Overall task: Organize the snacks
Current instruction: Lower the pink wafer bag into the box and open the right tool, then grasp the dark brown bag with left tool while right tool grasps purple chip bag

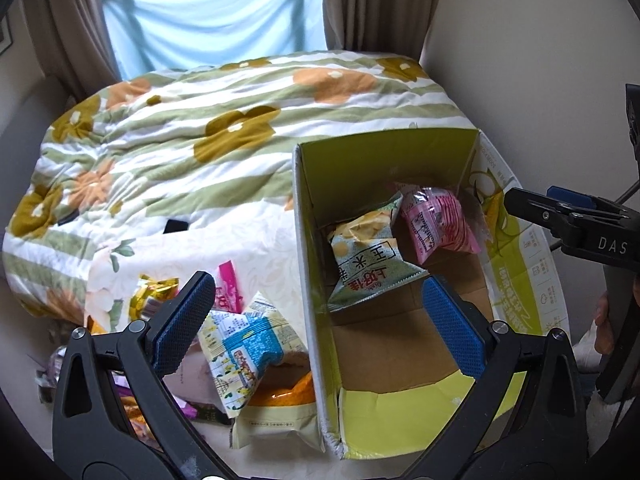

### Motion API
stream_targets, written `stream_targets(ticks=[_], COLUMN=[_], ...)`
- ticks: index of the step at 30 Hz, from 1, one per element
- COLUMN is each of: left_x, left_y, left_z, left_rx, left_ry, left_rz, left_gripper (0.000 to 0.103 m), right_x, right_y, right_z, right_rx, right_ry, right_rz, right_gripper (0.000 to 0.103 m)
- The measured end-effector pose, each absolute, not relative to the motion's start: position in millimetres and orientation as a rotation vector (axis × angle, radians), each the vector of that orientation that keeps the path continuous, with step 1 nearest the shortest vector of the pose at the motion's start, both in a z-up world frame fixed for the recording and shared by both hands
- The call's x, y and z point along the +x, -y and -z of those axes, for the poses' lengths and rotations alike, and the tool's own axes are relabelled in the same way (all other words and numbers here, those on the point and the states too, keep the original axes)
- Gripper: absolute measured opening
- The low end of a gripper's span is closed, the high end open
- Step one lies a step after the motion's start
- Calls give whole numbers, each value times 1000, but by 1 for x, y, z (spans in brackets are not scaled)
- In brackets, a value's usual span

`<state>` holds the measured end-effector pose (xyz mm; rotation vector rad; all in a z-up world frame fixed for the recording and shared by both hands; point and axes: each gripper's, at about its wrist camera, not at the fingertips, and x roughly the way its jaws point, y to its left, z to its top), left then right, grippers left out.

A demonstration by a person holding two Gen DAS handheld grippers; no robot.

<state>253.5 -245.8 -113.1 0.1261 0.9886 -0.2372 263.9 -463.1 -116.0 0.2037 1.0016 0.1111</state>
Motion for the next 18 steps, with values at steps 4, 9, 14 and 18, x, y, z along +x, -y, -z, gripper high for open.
stream_targets(ticks=[4,9,14,18], left_x=[239,213,184,160], left_y=[235,207,162,120], left_z=[96,77,62,54], left_rx=[116,106,70,41], left_ry=[-961,-932,-888,-847], left_rz=[223,191,160,141], left_gripper=[102,102,102,102], right_x=[253,229,202,182], right_y=[461,443,414,383], right_z=[101,81,65,58], right_rx=[221,201,208,227], right_ry=[-962,-902,-862,-835], right_rz=[-134,-128,-160,-187], right_gripper=[96,96,96,96])
